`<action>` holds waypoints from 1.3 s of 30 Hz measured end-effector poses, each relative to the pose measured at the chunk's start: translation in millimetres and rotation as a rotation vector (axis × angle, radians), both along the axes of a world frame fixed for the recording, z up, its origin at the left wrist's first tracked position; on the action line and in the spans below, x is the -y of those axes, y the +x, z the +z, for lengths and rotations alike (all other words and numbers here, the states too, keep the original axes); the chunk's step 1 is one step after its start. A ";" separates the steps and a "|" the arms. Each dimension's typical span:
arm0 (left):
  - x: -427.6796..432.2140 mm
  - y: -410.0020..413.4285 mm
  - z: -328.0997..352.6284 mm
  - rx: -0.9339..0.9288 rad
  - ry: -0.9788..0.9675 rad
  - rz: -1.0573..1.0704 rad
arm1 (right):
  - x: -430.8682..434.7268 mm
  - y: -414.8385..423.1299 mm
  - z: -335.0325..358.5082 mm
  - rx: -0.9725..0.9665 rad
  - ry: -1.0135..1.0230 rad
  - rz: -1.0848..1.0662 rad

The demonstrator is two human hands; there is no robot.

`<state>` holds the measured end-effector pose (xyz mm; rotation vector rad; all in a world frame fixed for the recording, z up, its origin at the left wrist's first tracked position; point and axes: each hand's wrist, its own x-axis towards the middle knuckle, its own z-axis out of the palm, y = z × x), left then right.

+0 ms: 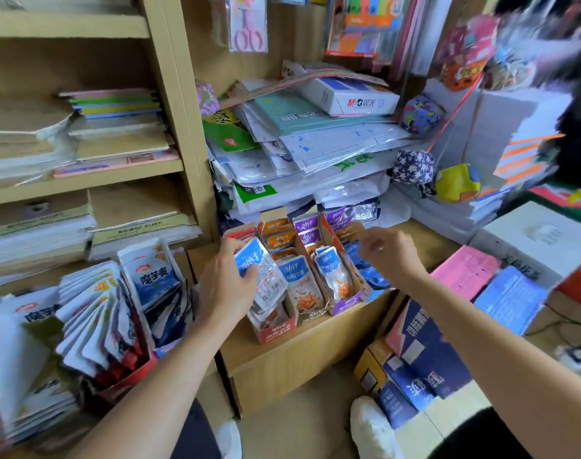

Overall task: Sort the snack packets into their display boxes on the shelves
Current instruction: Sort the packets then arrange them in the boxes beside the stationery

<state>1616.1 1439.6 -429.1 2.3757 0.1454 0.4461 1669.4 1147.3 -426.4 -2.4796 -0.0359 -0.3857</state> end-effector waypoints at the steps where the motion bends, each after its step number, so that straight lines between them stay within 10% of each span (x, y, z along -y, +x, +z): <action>1: 1.8 2.0 -2.4 0.011 -0.008 -0.005 | 6.0 9.7 -1.9 0.018 0.027 -0.055; 30: -41.2 11.3 -0.2 0.519 -0.744 0.138 | -36.6 26.9 55.4 0.314 0.248 0.320; 39: -49.2 12.9 -1.8 0.515 -0.786 0.138 | -98.0 58.8 6.0 0.363 -0.052 0.356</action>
